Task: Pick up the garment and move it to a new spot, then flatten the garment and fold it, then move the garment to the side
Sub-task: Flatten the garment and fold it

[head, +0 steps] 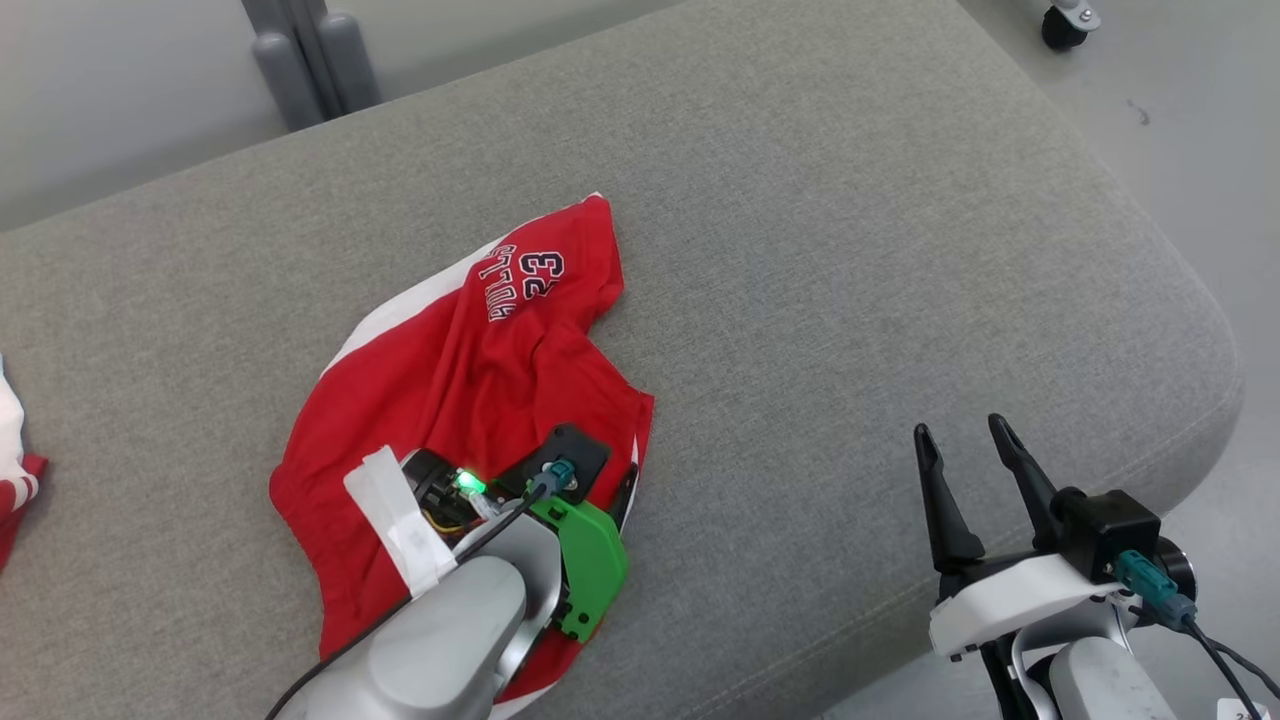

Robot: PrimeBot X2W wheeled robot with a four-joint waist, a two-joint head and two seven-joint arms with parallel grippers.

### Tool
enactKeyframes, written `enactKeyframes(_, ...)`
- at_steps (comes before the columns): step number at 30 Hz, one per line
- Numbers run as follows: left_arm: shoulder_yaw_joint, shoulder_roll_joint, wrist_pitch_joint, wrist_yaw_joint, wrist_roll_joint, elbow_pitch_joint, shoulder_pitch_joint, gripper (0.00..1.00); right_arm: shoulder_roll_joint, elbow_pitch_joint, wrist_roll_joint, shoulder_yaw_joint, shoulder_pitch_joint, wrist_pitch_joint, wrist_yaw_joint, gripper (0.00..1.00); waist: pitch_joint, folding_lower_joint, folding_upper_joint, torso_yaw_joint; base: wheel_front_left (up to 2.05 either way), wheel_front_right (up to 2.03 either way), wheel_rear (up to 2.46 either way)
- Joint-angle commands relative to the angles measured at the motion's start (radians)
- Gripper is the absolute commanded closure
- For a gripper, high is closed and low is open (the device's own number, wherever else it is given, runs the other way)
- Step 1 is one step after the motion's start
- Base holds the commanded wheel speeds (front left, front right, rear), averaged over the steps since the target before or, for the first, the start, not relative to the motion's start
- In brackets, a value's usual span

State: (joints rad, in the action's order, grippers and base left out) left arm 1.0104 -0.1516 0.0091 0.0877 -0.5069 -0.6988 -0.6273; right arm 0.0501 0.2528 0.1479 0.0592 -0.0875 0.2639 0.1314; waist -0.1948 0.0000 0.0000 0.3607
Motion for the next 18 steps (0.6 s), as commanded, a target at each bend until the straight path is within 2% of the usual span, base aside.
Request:
enactKeyframes(1,0.003,0.005,-0.005,-0.006,-0.004,-0.013,-0.02,0.04,0.001,0.001,0.004,-0.002,-0.003,0.001,-0.001,0.0,0.0,0.0,0.0,0.0,0.0,0.0,0.0)
enactKeyframes(2,0.006,0.007,-0.006,-0.006,-0.004,-0.026,-0.022,0.37,0.001,0.002,0.004,-0.003,-0.004,0.001,-0.001,0.0,0.001,0.0,0.0,-0.001,0.0,0.0,0.0)
enactKeyframes(3,0.008,0.01,-0.009,-0.007,-0.003,-0.035,-0.024,0.52,0.001,0.003,0.003,-0.003,-0.005,0.001,-0.001,0.0,0.002,0.0,0.0,-0.002,0.0,0.0,0.0)
enactKeyframes(5,0.009,0.017,-0.013,-0.012,-0.005,-0.051,-0.028,0.98,0.001,0.004,0.002,-0.002,-0.01,0.001,-0.001,0.0,0.004,0.0,0.0,-0.005,0.0,0.0,0.0)
enactKeyframes(18,-0.032,0.061,-0.071,-0.059,-0.088,-0.049,-0.02,1.0,0.001,0.004,-0.012,-0.005,0.003,0.001,-0.001,0.0,0.028,0.0,0.0,-0.019,0.0,0.0,0.0)
